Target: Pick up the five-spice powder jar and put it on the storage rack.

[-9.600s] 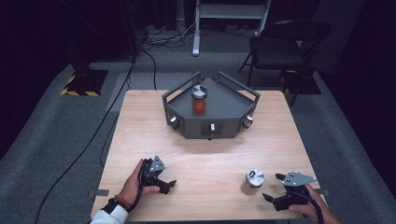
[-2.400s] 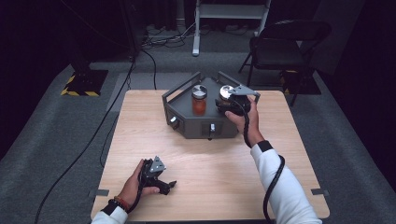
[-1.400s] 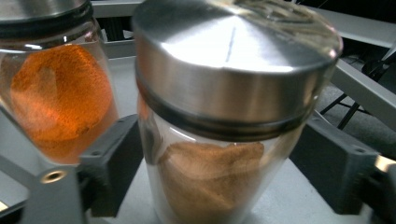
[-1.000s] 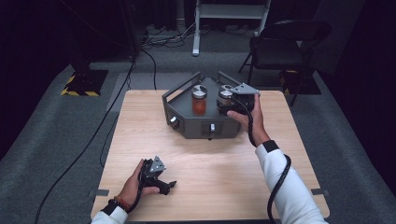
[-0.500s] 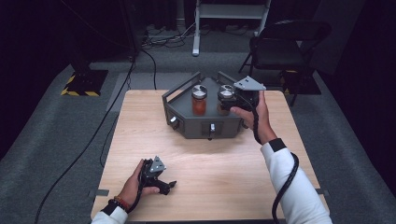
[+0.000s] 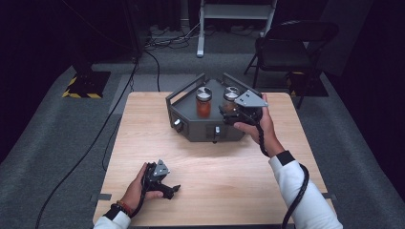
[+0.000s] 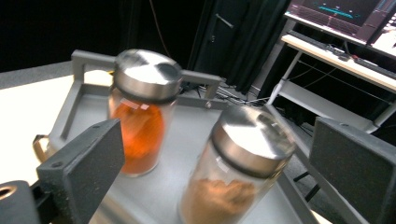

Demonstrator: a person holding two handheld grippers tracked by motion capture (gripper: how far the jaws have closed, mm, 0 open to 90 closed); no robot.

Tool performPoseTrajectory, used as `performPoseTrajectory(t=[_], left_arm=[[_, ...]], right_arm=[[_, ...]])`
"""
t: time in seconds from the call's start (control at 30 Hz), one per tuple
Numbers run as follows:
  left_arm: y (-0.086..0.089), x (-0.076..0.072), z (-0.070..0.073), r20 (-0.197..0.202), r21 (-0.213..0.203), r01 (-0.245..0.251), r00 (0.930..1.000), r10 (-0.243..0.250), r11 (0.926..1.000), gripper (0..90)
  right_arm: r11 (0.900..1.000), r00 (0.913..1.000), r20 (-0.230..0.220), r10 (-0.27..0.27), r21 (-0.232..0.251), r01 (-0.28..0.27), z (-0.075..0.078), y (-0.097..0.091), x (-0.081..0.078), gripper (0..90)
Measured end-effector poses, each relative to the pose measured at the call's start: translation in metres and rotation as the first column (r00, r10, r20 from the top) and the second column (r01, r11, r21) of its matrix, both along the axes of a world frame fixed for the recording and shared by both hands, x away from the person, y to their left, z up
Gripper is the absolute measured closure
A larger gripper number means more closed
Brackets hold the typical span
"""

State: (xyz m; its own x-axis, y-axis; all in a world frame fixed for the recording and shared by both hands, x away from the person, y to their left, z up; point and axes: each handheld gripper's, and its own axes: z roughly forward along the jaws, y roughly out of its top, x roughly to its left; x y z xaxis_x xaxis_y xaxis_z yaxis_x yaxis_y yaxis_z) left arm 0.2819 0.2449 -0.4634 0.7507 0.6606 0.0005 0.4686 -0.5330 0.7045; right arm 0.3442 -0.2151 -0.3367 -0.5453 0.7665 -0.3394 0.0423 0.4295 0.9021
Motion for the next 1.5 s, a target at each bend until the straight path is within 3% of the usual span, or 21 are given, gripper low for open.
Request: performPoseTrajectory(t=[0.17,0.47,0.63,1.23,1.4,1.5], left_arm=[[0.000,0.000,0.000,0.000,0.000,0.000,1.0000,0.000,1.0000,0.1],[0.000,0.000,0.000,0.000,0.000,0.000,1.0000,0.000,1.0000,0.1],[0.000,0.000,0.000,0.000,0.000,0.000,1.0000,0.000,1.0000,0.1],[0.000,0.000,0.000,0.000,0.000,0.000,1.0000,0.000,1.0000,0.2],[0.000,0.000,0.000,0.000,0.000,0.000,1.0000,0.000,1.0000,0.2],[0.000,0.000,0.000,0.000,0.000,0.000,1.0000,0.000,1.0000,0.1]], right_arm=[[0.9998,0.9997,0.017,0.018,-0.005,-0.018,-0.011,-0.003,-0.009,3.3],[0.9979,0.9980,0.004,0.063,-0.015,-0.063,-0.034,-0.010,-0.020,3.3],[0.9957,0.9950,-0.037,0.093,0.004,-0.093,-0.044,-0.017,-0.021,3.3],[0.9887,0.9839,-0.111,0.140,-0.038,-0.145,-0.080,-0.032,-0.034,3.3],[0.9834,0.9758,-0.152,0.157,-0.066,-0.169,-0.089,-0.034,-0.039,3.3],[0.9743,0.9668,-0.185,0.176,-0.108,-0.198,-0.092,-0.035,-0.040,3.3]])
